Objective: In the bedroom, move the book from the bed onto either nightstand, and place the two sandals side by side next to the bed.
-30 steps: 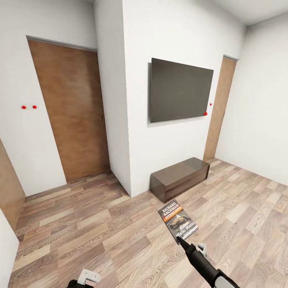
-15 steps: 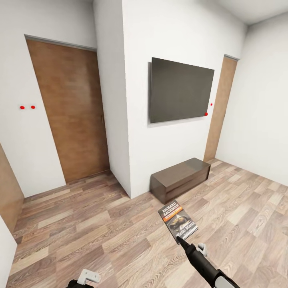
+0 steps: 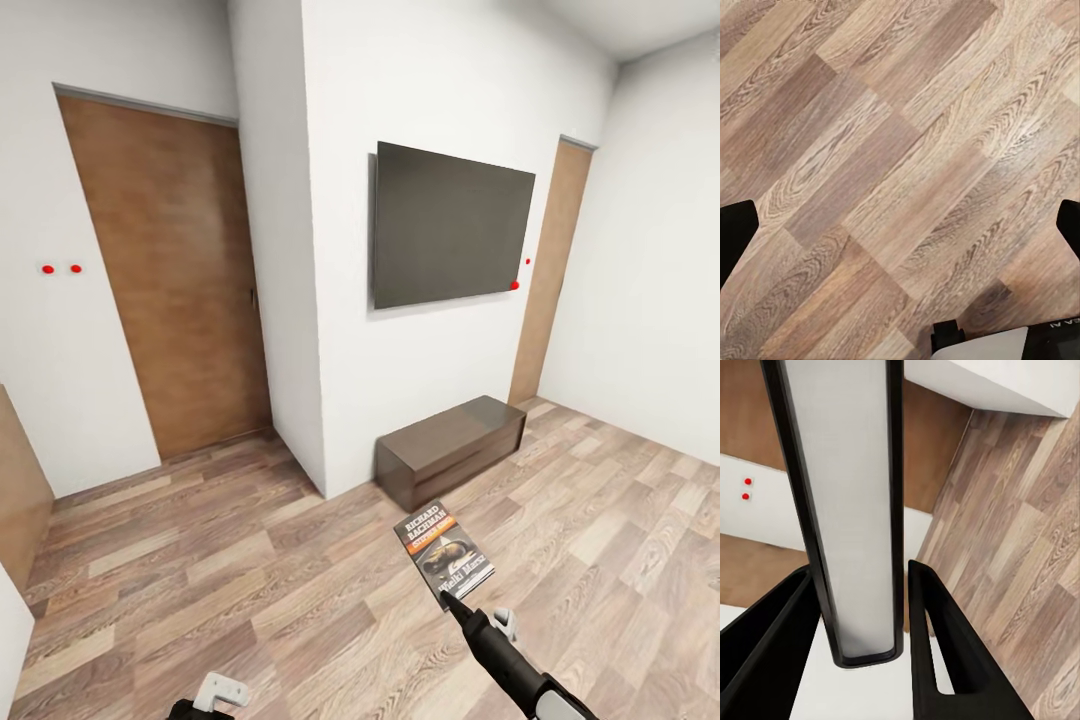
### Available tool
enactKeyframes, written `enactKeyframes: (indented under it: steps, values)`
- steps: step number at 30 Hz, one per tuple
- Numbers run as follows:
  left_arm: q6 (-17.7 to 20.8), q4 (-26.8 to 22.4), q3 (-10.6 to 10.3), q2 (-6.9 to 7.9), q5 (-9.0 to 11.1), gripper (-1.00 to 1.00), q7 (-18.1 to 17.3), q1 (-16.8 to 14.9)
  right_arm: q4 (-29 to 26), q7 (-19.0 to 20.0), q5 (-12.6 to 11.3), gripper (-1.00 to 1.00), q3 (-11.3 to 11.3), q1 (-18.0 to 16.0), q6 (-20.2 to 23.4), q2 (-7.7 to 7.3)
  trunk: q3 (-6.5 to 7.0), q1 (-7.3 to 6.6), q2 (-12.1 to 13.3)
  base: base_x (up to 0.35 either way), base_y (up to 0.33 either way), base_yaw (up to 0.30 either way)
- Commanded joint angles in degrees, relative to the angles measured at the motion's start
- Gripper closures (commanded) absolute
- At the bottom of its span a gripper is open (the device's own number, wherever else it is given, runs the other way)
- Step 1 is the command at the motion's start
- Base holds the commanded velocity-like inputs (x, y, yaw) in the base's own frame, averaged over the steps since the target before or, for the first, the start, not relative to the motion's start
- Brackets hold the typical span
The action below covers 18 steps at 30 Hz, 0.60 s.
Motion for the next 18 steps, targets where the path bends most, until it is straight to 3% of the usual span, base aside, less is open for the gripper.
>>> enactKeyframes:
  steps: [1, 18]
  values:
    - [0.3, -0.1, -0.1, 0.04, -0.6, -1.00, -0.2, 0.0, 0.0, 0.2, -0.6, 1.00, 0.3, 0.0, 0.5, -0.02, -0.02, 0.03, 0.0, 0.075, 0.000, -0.124]
    - [0.3, -0.1, -0.1, 0.04, -0.6, -1.00, -0.2, 0.0, 0.1, 0.2, -0.6, 1.00, 0.3, 0.0, 0.5, -0.19, -0.02, 0.03, 0.0, 0.075, 0.000, -0.237]
